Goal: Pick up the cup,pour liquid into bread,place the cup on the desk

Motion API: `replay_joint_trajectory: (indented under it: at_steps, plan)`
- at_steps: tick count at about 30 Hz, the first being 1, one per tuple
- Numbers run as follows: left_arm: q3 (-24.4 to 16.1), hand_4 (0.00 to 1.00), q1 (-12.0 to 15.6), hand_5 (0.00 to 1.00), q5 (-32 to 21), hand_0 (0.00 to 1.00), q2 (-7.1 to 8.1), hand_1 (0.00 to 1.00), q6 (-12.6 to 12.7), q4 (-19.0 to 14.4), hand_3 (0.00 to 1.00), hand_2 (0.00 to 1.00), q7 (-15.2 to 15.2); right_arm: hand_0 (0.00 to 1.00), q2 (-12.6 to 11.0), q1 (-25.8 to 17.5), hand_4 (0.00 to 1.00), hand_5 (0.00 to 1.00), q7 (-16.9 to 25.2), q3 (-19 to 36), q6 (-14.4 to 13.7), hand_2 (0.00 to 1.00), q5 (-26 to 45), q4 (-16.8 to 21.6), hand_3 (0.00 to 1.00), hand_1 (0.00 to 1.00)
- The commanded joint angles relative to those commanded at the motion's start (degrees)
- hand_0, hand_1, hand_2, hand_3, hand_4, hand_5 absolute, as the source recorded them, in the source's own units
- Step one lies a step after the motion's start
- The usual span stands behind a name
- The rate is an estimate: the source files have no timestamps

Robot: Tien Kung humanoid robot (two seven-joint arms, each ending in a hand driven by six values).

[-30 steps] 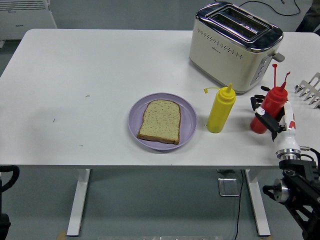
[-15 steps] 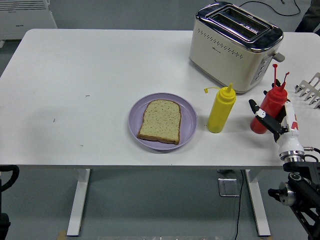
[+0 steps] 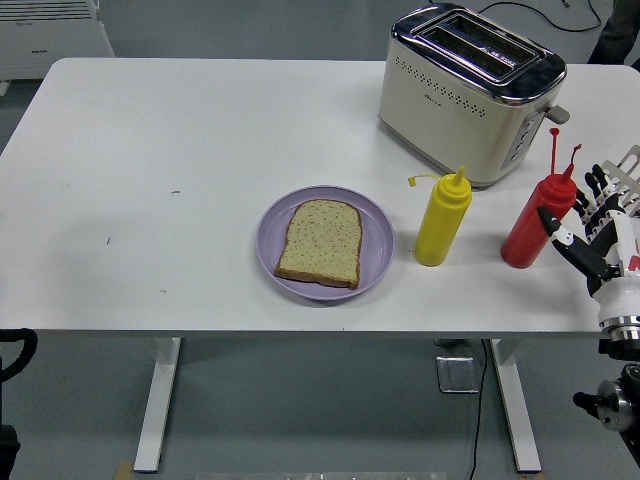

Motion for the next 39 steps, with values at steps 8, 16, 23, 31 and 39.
replay_joint_trajectory:
  at_steps: [8,16,23,31,39]
  plan:
    - [0.0,0.606,-0.2,0.998,0.0,0.749,0.16,0.756,0.0,0.0,0.663,0.765,0.0,0.978,-1.5,-6.2,0.918,0.299,-0.1,8.3,3.4,0.998,2.2,6.2,0.998,0.937]
    - [0.2,0.607,-0.2,0.998,0.1,0.749,0.23,0.756,0.0,-0.1,0.663,0.765,0.1,0.97,-0.9,-9.8,0.923,0.298,-0.5,11.2,5.1,0.998,3.6,11.2,0.998,0.93]
    - [0.4,0.606,-0.1,0.998,0.1,0.749,0.27,0.756,0.0,-0.1,0.661,0.765,0.1,0.903,-0.9,-10.6,0.891,0.391,0.3,16.8,8.0,0.922,15.8,12.5,0.965,0.862]
    - [0.5,0.606,0.1,0.998,0.1,0.749,0.2,0.756,0.1,0.0,0.661,0.765,0.1,0.877,-1.5,-10.0,0.821,0.521,-3.1,23.0,14.6,0.88,33.7,11.7,0.926,0.831]
    - [0.7,0.606,0.1,0.998,0.1,0.749,0.2,0.756,0.0,0.0,0.661,0.765,0.1,0.868,-1.4,-8.9,0.803,0.577,-6.2,26.1,17.2,0.855,42.7,9.5,0.894,0.815]
